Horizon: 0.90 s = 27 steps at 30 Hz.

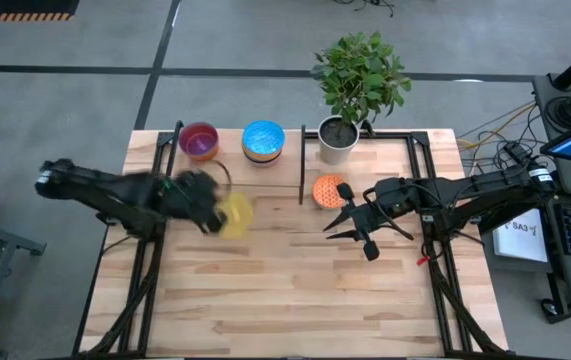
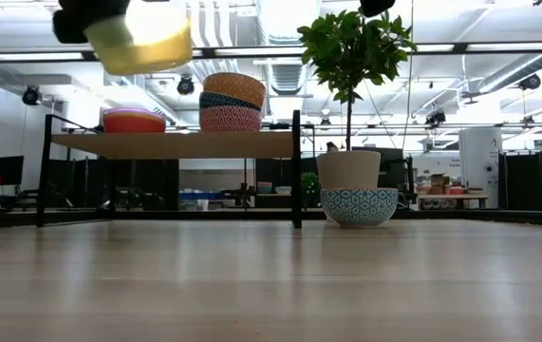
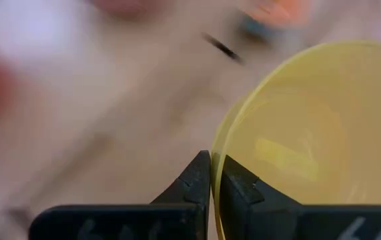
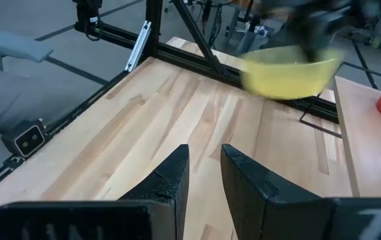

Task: Place and stack bowls onto a shelf
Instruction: Stack the yellow bowl on the purple bowl on the shelf

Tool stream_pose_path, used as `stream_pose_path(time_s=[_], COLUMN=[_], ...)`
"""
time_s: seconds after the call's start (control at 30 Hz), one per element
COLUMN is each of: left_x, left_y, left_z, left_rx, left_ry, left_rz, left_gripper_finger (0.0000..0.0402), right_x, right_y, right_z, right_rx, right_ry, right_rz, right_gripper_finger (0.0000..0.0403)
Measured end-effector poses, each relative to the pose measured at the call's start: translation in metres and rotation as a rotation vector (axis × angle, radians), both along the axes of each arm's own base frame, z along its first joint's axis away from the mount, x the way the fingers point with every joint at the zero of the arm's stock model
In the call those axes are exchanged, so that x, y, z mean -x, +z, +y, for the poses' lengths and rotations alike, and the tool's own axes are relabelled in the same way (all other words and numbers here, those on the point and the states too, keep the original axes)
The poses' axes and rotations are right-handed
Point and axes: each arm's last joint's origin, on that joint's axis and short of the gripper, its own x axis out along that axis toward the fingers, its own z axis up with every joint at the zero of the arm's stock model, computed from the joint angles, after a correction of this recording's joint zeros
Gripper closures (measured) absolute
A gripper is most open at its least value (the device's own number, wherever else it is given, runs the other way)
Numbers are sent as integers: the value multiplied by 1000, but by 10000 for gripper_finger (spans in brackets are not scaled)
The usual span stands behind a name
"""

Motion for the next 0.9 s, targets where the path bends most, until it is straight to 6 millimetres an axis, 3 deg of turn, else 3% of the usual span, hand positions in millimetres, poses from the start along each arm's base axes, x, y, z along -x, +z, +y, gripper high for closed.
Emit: stream_pose_path(time_s=[0.2,0.43,0.77,0.9], left_x=[43,84,95,99], left_y=[28,47,58,57], left_z=[48,86,152,184], left_rx=[-65,-173,-186,-91], left_ry=[210,413,525,510], left_rz=[-130,-177,37,66], left_gripper_finger=[401,401,402,402], right_x=[0,0,0,0], right_y=[0,-1,-1,-2], right_z=[0,0,0,0], right_rx=[-18,-18,-18,-27], right_ry=[-7,-7,-7,-11], right_rz=[9,15,17,25], right_gripper_finger=[326,326,326,326])
